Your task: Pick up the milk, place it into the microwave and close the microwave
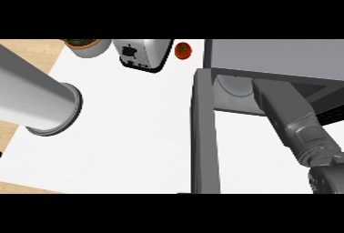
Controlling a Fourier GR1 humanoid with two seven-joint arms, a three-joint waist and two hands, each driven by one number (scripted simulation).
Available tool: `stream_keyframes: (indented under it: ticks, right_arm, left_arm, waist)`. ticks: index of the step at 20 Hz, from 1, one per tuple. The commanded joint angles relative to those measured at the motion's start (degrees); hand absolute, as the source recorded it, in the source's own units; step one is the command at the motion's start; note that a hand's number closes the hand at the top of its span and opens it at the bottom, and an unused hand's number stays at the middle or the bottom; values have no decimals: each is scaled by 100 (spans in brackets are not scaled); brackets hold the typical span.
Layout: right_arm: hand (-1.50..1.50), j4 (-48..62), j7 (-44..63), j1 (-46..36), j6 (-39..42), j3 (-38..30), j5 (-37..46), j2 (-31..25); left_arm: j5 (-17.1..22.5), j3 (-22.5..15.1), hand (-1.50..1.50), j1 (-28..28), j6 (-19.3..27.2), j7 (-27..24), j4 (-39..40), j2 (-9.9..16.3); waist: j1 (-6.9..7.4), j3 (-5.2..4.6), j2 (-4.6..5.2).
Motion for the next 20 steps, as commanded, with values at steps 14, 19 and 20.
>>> stream_keyframes:
  ticks: [14, 19, 20]
  right_arm:
    - [-150, -177, -717, 727, 2962, -505, -701, 241]
    - [-150, -288, -1078, 1383, 3558, -468, -805, 526]
    - [-150, -421, -1317, 1591, 3565, -409, -796, 669]
  left_arm:
    - [-1236, -1272, -150, 137, -1365, -345, 620, -635]
    - [-2378, -1616, -150, -346, -1265, -543, 1029, -1159]
    - [-2229, -1633, -150, -152, -1197, -394, 592, -1070]
  waist:
    - [-606, -147, -374]
    - [-833, -155, -459]
    - [-838, -153, -484]
